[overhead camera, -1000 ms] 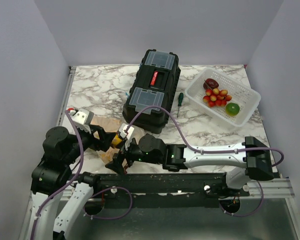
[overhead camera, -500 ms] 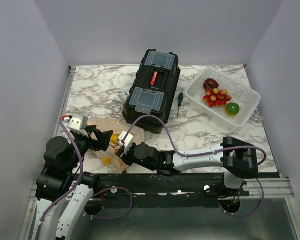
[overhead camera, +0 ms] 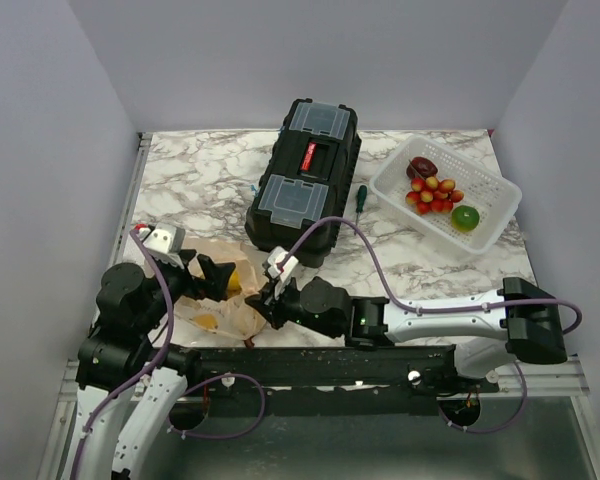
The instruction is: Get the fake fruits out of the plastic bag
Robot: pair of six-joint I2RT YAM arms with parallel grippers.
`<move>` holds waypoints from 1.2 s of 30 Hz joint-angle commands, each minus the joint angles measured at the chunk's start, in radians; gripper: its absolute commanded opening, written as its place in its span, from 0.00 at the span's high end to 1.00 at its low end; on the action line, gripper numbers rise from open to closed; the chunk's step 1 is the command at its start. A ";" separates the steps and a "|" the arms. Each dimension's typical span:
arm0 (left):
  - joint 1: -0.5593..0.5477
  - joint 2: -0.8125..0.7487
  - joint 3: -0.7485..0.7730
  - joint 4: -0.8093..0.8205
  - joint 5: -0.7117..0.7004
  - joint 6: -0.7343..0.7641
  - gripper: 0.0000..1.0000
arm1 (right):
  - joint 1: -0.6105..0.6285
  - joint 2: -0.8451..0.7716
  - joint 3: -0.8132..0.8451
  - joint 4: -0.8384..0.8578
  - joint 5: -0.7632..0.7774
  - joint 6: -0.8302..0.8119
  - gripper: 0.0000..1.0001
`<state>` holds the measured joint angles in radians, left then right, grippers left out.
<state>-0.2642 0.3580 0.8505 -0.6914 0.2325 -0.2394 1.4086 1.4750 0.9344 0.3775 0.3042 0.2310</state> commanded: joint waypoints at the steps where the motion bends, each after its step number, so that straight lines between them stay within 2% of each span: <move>1: -0.007 0.014 0.006 -0.066 -0.107 0.014 0.01 | 0.008 -0.043 0.000 -0.102 0.034 0.050 0.99; 4: -0.007 0.013 0.045 -0.146 -0.384 -0.084 0.01 | 0.008 -0.078 -0.026 -0.146 0.087 0.079 0.99; 6: -0.007 0.006 0.048 -0.164 -0.474 -0.128 0.01 | 0.006 -0.103 -0.052 -0.168 0.109 0.092 0.99; 8: -0.008 0.005 0.036 -0.164 -0.495 -0.174 0.01 | 0.007 -0.131 -0.077 -0.195 0.152 0.113 0.99; 14: -0.007 0.126 -0.016 -0.303 -0.526 -0.581 0.01 | 0.008 -0.239 -0.194 -0.261 0.304 0.285 0.99; 17: -0.006 0.169 -0.066 -0.283 -0.468 -0.608 0.04 | 0.008 -0.280 -0.261 -0.329 0.383 0.442 0.97; 21: -0.006 0.148 -0.111 -0.197 -0.376 -0.566 0.11 | 0.008 -0.267 -0.303 -0.461 0.383 0.562 0.82; 22: -0.006 0.133 -0.118 -0.168 -0.351 -0.545 0.11 | 0.008 -0.260 -0.296 -0.494 0.377 0.578 0.75; 23: -0.006 0.114 -0.124 -0.147 -0.330 -0.522 0.11 | 0.007 -0.253 -0.289 -0.515 0.360 0.574 0.64; 25: -0.006 0.077 -0.129 -0.075 -0.264 -0.438 0.10 | 0.007 -0.240 -0.254 -0.527 0.300 0.509 0.47; 27: -0.006 0.045 -0.128 -0.013 -0.156 -0.333 0.08 | 0.009 -0.230 -0.186 -0.569 0.238 0.451 0.34; 32: -0.006 0.065 -0.084 0.039 0.004 -0.178 0.12 | 0.008 -0.250 -0.015 -0.605 0.202 0.317 0.16; 36: -0.007 0.168 -0.067 0.028 0.067 -0.124 0.12 | 0.009 -0.248 0.067 -0.500 0.089 0.215 0.10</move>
<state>-0.2703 0.4316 0.7555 -0.7036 0.1513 -0.4908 1.4090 1.2438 0.9295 -0.1925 0.5129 0.5735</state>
